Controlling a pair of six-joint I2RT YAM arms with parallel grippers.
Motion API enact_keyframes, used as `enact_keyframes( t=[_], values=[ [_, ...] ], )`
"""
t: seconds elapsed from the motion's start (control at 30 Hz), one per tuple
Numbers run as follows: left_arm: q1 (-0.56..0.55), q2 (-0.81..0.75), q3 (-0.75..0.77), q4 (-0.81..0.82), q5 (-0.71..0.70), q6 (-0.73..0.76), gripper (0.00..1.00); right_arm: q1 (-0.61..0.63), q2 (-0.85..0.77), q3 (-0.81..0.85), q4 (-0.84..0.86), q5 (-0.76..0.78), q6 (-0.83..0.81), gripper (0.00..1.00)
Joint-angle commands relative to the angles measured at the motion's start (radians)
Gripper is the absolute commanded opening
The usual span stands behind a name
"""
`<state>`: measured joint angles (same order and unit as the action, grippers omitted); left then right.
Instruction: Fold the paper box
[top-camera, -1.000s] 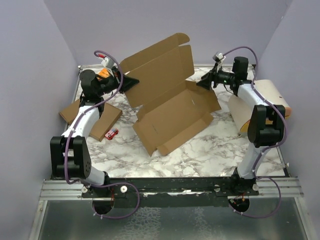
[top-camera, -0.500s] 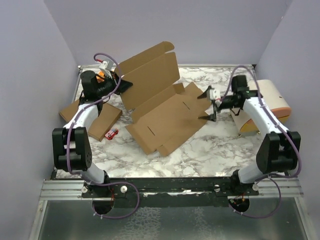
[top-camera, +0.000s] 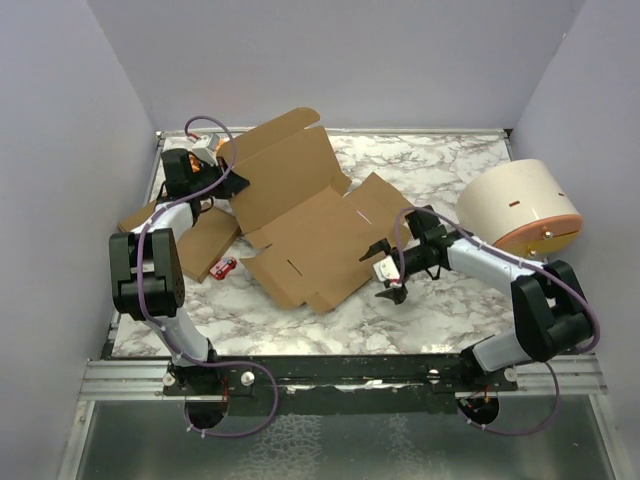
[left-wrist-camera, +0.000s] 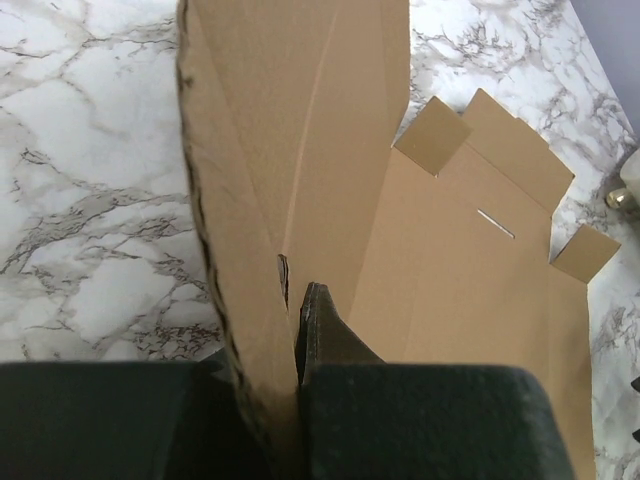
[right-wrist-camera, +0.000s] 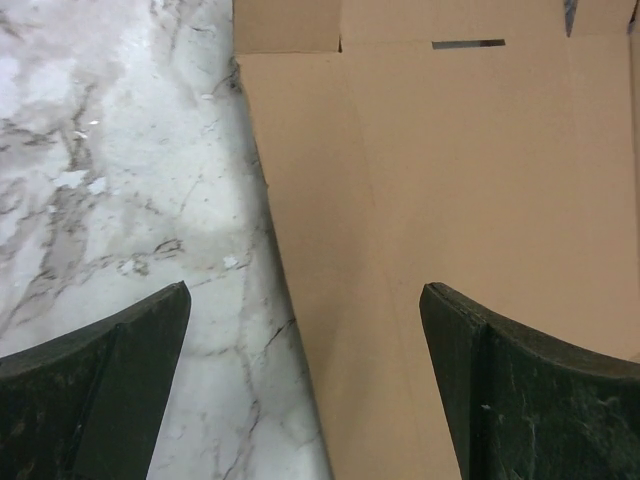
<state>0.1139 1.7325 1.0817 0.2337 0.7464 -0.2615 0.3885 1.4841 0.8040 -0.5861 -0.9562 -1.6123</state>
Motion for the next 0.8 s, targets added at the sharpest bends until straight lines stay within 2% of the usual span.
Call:
enact_keyframes(
  t=[0.0,0.17,0.3,0.57,0.67,0.77],
  values=[
    [0.004,0.016,0.02,-0.054,-0.012,0.033,0.0,0.047,-0.024,-0.078,0.304,0.113,0.057,0.99],
    [0.004,0.019,0.02,-0.045,0.01,0.021,0.0,0.079,-0.013,-0.119,0.308,0.121,-0.024,0.97],
    [0.007,0.03,0.029,-0.049,0.03,0.01,0.0,0.12,-0.014,-0.182,0.453,0.178,0.029,0.93],
    [0.015,0.046,0.033,-0.051,0.064,-0.007,0.0,0.162,0.008,-0.251,0.731,0.285,0.106,0.76],
    [0.014,0.044,0.032,-0.043,0.077,-0.007,0.0,0.162,0.007,-0.254,0.752,0.304,0.108,0.67],
    [0.016,0.035,0.019,0.01,0.122,-0.032,0.0,0.163,0.003,-0.235,0.7,0.296,0.093,0.58]
  ],
)
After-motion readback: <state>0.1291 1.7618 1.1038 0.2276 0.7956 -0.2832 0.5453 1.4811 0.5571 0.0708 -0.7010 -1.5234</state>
